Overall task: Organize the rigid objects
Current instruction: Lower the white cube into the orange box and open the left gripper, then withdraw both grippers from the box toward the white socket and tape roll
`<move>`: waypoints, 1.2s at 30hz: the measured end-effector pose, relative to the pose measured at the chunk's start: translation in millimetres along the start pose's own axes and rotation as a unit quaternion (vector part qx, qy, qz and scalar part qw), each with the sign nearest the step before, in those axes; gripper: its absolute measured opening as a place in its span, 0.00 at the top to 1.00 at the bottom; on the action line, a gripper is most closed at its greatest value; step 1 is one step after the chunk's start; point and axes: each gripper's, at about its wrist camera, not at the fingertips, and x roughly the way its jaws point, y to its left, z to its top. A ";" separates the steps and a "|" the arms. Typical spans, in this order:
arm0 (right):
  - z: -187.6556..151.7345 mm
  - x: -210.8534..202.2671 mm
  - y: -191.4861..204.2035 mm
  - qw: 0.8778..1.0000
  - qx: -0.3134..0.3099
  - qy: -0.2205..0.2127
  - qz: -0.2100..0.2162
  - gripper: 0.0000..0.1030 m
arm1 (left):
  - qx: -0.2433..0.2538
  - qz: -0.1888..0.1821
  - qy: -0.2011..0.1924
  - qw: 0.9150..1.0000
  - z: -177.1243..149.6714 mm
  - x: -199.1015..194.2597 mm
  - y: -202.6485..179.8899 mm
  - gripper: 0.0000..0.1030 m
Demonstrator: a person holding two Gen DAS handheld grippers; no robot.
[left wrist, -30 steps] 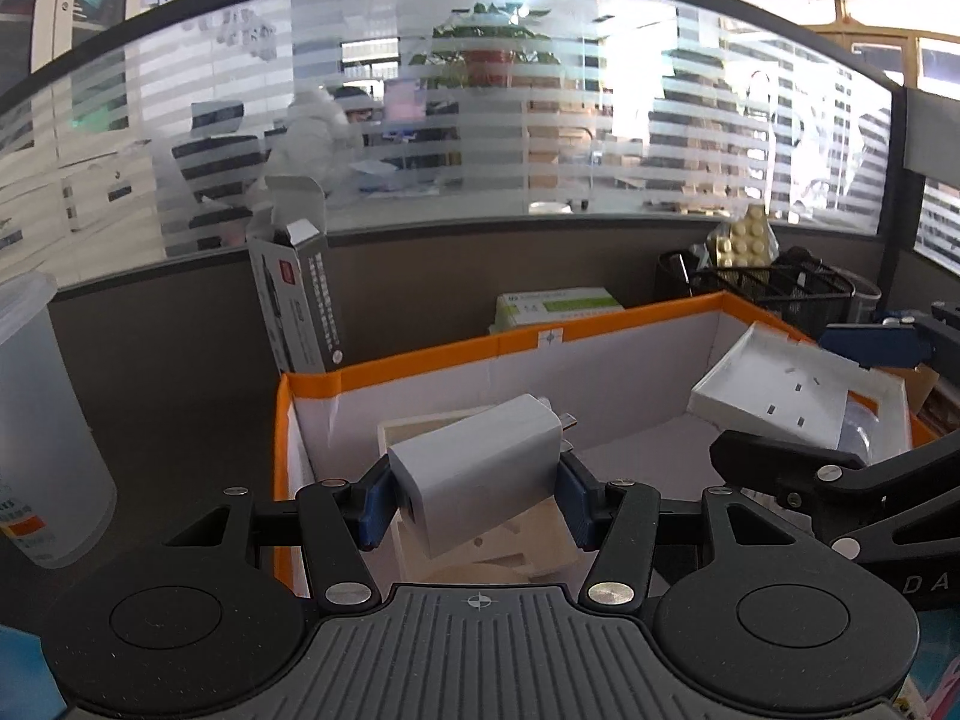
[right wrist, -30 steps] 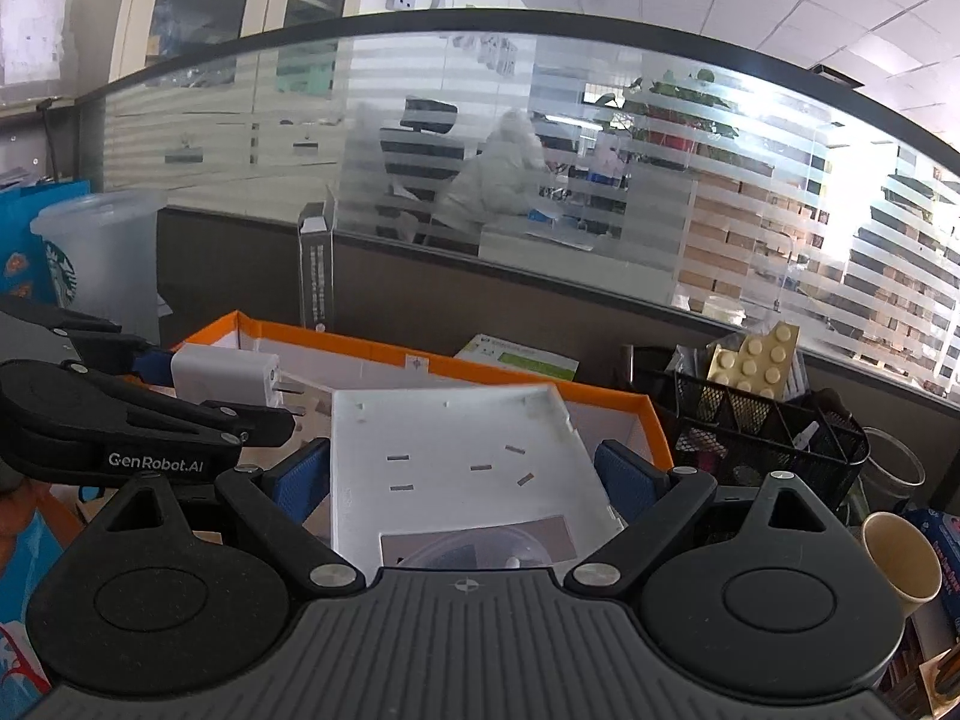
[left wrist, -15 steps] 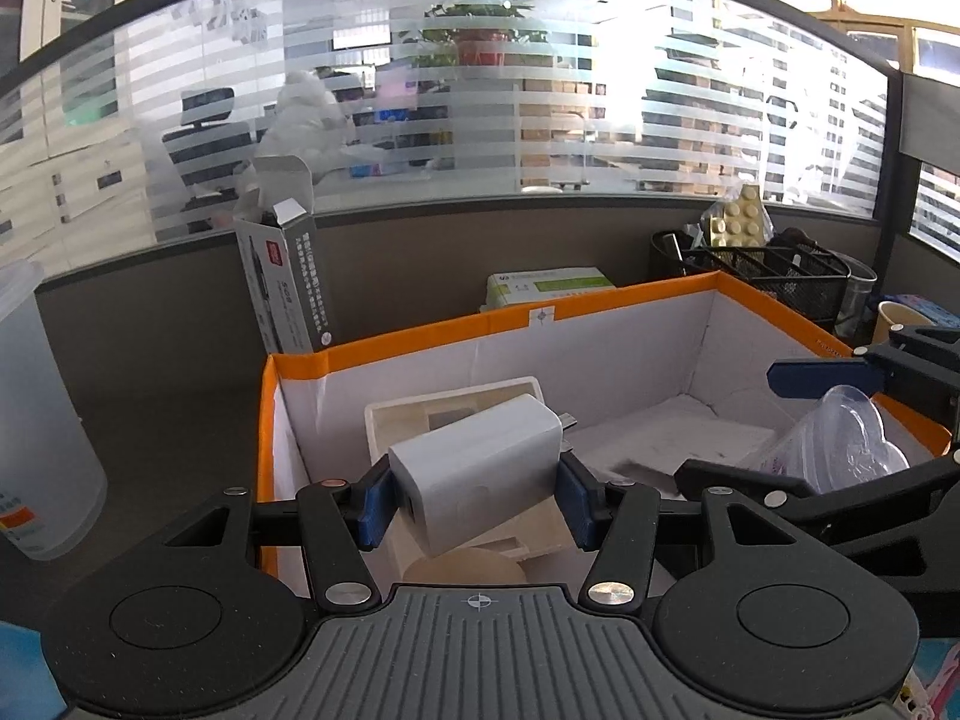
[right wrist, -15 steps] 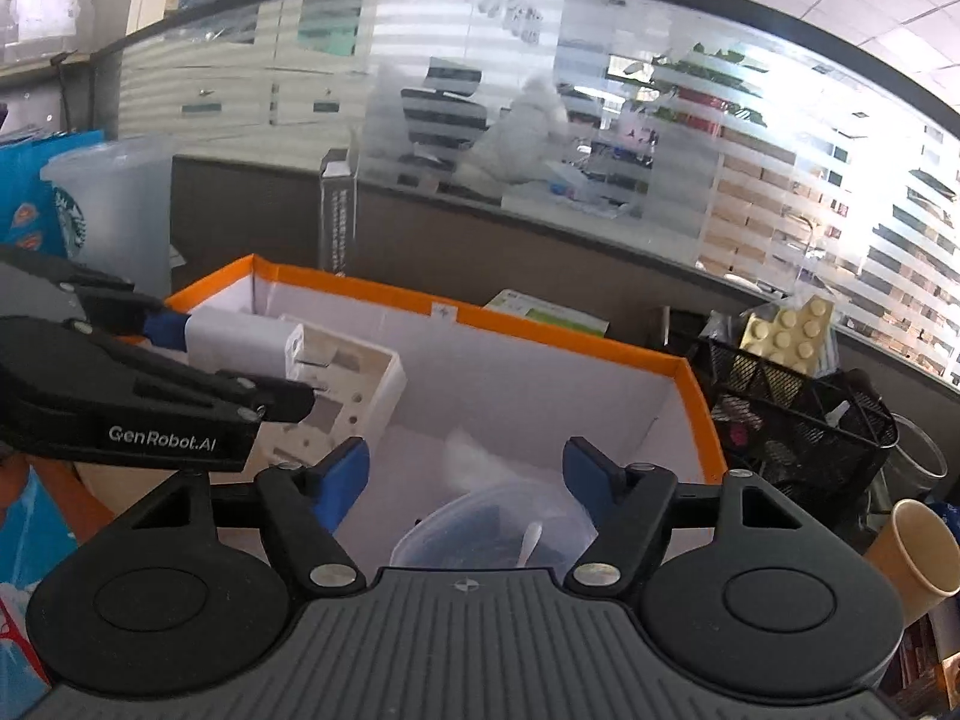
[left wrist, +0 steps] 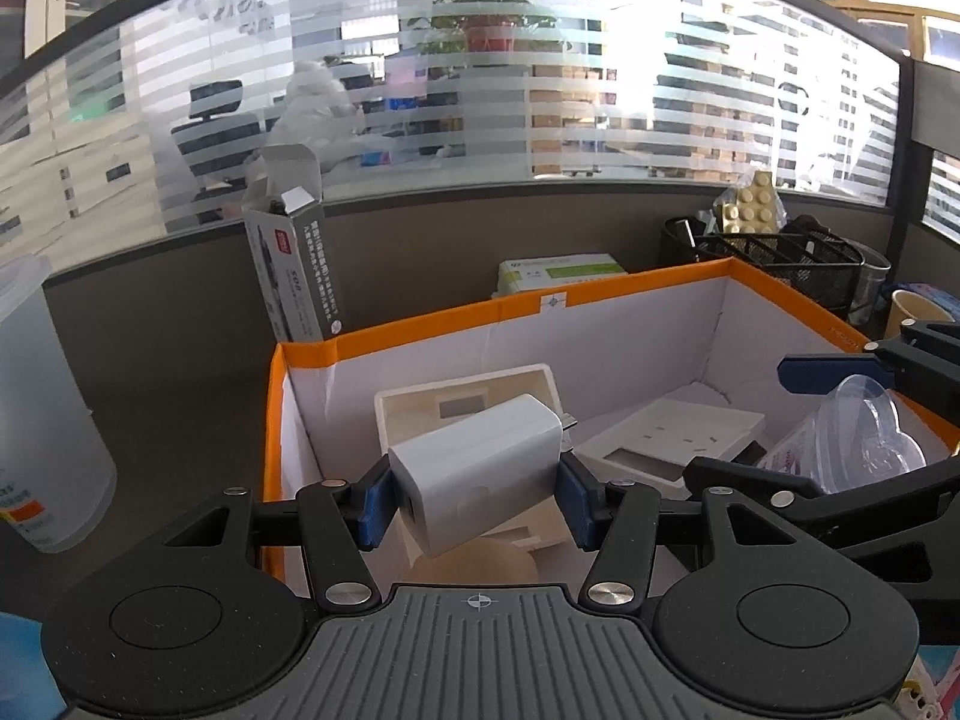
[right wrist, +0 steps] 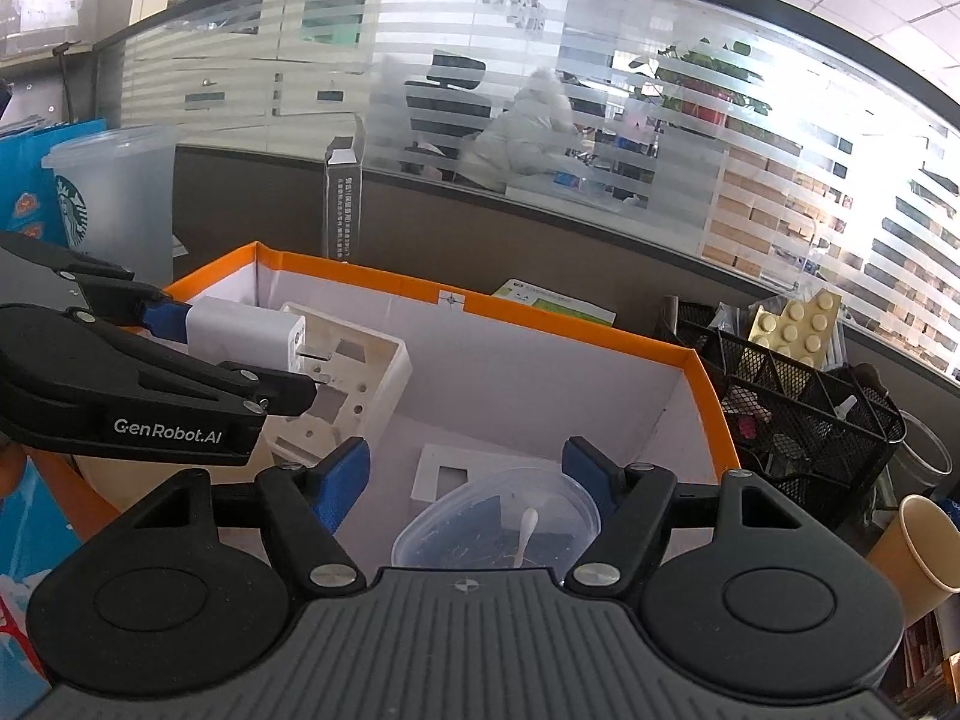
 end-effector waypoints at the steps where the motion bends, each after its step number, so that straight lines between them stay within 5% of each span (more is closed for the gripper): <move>1: -0.3 -0.3 0.8 1.000 -0.001 0.000 0.000 0.33 | -0.001 0.001 -0.001 1.000 0.1 -0.3 0.2 0.48; 12: -0.3 -1.5 2.9 1.000 -0.004 -0.002 -0.002 0.33 | 0.008 0.013 -0.009 1.000 -0.9 -2.6 -2.9 0.46; 20: 1.2 -8.3 6.2 1.000 -0.011 -0.015 -0.012 0.33 | -0.004 0.007 -0.014 1.000 0.4 -6.7 0.7 0.35; 24: 6.7 -21.5 9.4 0.999 -0.017 -0.034 -0.013 0.33 | -0.010 -0.004 -0.038 0.999 5.6 -24.6 3.9 0.32; 27: 13.1 -38.7 10.1 0.998 -0.018 -0.055 -0.020 0.32 | -0.009 -0.005 -0.073 0.997 10.6 -47.5 3.7 0.19; 32: 11.3 -88.1 6.9 0.995 -0.003 -0.096 -0.016 0.22 | -0.005 -0.024 -0.128 0.991 15.7 -91.1 -1.9 0.04; 36: -13.4 -129.6 8.5 0.994 -0.002 -0.109 -0.022 0.05 | 0.024 -0.047 -0.164 0.985 12.5 -120.2 -19.1 0.01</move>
